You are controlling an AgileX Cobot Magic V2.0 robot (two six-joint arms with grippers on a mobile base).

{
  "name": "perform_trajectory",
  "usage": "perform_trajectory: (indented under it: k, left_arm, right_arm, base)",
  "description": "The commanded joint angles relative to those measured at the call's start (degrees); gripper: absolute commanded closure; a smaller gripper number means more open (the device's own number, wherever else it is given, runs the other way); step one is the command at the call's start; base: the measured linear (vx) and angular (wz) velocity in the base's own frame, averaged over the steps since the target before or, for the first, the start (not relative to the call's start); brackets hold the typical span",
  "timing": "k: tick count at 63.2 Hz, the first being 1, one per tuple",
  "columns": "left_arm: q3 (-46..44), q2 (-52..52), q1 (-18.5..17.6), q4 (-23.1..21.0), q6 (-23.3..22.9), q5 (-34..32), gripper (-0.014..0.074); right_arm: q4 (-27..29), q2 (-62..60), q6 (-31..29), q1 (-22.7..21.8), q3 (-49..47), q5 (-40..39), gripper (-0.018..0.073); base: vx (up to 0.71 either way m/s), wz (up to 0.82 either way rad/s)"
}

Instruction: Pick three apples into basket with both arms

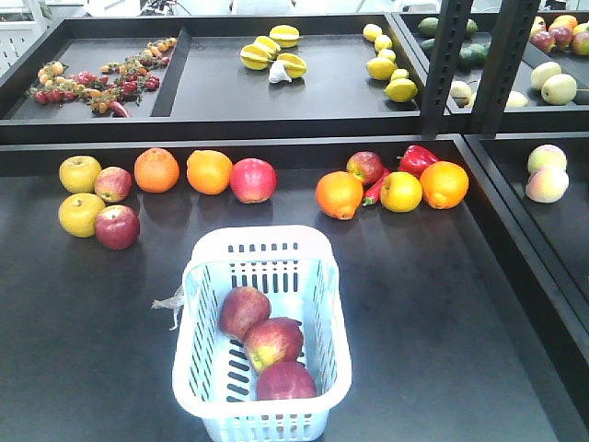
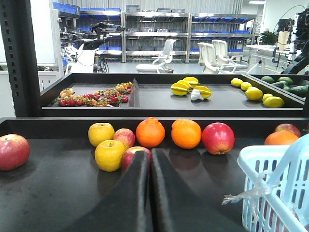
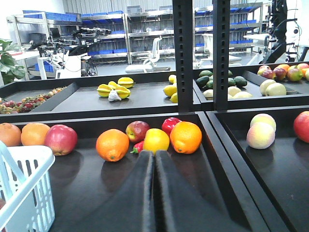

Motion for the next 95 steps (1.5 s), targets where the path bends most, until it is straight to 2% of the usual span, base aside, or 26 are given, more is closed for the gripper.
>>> perform_trajectory:
  k: [1,10,19,95]
  left_arm:
    - [1.28,-0.85,0.09,-0.58,-0.50,-4.34,0.0603]
    - [1.28,-0.85,0.09,-0.58,-0.50,-4.34,0.0603]
    - [1.28,-0.85,0.09,-0.58,-0.50,-4.34,0.0603]
    - [1.28,-0.85,0.09,-0.58,-0.50,-4.34,0.0603]
  right_arm:
    - [1.38,-0.60,-2.30,-0.44,0.86,-4.69,0.0568]
    - [0.00,-0.60,-0.54,-0.44,0.86,-4.74,0.0568]
    - [-4.70,-0.60,3.89,-0.44,0.86,-4.74,0.0568]
    - [-4.11,-0.60,3.35,-0.44,0.86,-4.69,0.0568]
  base:
    - [0.00,0.00]
    - [0.00,0.00]
    - [0.00,0.00]
    - [0.00,0.00]
